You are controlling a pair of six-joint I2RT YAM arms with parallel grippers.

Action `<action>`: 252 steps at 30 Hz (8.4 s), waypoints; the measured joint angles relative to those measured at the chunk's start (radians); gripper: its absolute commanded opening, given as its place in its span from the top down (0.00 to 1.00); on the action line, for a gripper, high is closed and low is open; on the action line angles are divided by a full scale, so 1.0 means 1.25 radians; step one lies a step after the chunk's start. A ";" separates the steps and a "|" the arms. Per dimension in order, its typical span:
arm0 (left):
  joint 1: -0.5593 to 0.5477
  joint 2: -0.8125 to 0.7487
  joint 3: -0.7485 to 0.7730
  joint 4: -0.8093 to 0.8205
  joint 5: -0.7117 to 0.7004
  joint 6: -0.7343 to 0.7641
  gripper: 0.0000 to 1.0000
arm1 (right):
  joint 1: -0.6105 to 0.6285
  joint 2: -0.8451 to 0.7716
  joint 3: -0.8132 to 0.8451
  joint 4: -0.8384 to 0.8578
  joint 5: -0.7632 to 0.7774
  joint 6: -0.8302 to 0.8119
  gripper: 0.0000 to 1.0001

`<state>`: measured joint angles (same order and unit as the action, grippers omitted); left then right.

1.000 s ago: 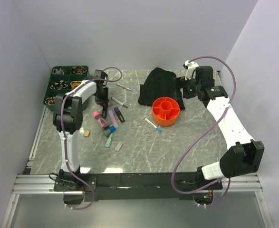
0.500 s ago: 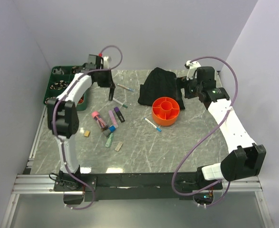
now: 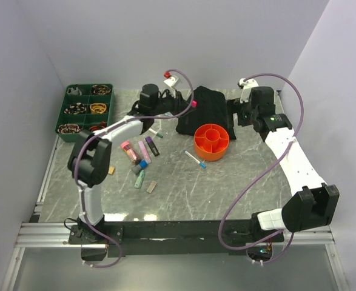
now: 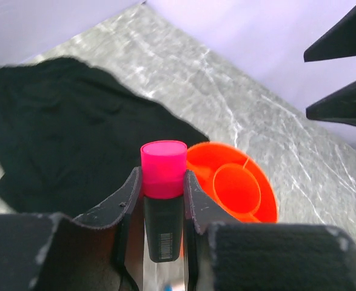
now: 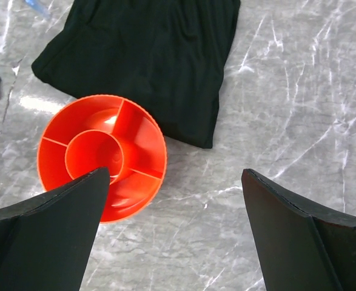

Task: Sort the stationery into containers
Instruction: Pick up the pen from the center of the board, then place the pen in the storage box, then pick up the pen from the center of the board, then place the pen in the storage box, then pick up the pen from the center of the board, then place the pen in the storage box.

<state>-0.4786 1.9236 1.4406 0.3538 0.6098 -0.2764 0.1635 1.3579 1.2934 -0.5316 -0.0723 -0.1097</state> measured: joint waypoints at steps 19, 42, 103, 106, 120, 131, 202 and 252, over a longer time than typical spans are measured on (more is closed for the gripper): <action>-0.090 0.160 0.109 0.125 -0.006 -0.078 0.99 | -0.042 -0.050 -0.049 -0.007 0.024 -0.018 0.02; -0.096 0.184 0.081 0.076 -0.042 -0.070 0.45 | -0.063 -0.073 -0.096 -0.006 -0.003 -0.011 0.02; 0.166 0.104 0.080 -0.910 -0.388 -0.161 0.99 | -0.063 0.036 -0.047 -0.024 -0.144 0.078 0.01; 0.187 0.092 0.138 -0.918 -0.325 -0.143 0.99 | -0.063 0.036 -0.047 -0.024 -0.144 0.078 0.02; 0.074 -0.107 0.001 -0.292 0.069 0.031 0.99 | -0.063 0.034 -0.034 0.016 -0.060 0.063 0.02; -0.013 0.044 -0.001 0.046 0.194 0.073 0.99 | -0.063 -0.029 -0.052 0.108 -0.003 0.059 0.02; 0.110 0.116 0.157 -0.825 -0.411 -0.186 0.46 | -0.056 -0.010 -0.103 0.095 -0.108 0.145 0.01; 0.006 0.063 0.111 0.030 0.203 0.034 0.99 | -0.057 -0.079 -0.133 0.103 -0.110 0.113 0.01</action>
<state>-0.4713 2.0026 1.5791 0.3908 0.8631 -0.2340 0.0917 1.2594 1.1267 -0.4034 -0.2100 0.0315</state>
